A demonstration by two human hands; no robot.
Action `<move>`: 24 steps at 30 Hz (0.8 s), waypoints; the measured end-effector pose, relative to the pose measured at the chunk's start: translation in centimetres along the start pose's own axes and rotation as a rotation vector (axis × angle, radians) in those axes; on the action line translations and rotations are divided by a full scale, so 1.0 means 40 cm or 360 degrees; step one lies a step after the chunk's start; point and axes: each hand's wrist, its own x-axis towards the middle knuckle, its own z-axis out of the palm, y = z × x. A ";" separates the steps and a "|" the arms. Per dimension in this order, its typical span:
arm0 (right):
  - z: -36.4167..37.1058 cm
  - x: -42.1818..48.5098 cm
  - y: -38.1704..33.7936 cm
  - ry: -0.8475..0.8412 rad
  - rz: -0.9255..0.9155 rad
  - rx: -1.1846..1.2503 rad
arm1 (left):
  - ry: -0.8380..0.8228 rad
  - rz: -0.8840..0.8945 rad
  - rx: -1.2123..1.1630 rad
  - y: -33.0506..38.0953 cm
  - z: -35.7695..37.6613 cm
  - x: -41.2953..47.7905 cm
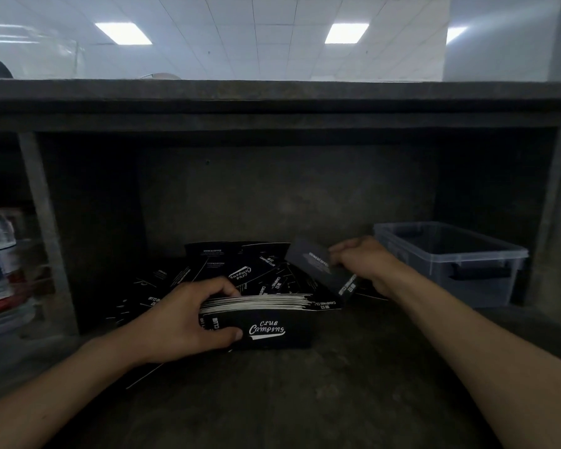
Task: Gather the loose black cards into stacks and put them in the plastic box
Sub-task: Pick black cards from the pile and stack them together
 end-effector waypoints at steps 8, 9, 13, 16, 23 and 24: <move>-0.003 -0.025 -0.017 -0.0143 -0.0397 -0.0067 | 0.0030 0.0047 0.0046 0.001 -0.003 -0.001; 0.004 -0.029 -0.021 -0.0238 -0.0390 -0.0043 | 0.0038 0.0065 0.0053 0.000 -0.003 0.000; 0.063 -0.051 -0.030 -0.0670 -0.0438 0.0008 | 0.0070 0.0102 0.0085 -0.005 -0.003 -0.001; 0.070 -0.054 -0.042 -0.1078 -0.0228 0.0465 | 0.0056 -0.0015 0.0034 -0.001 -0.007 -0.003; 0.017 -0.032 -0.029 -0.0993 0.0071 0.0763 | -0.0073 0.0047 -0.0109 0.005 -0.002 -0.003; 0.023 -0.037 -0.028 -0.1012 0.0061 0.0615 | -0.0069 0.0054 -0.0094 0.004 -0.003 -0.003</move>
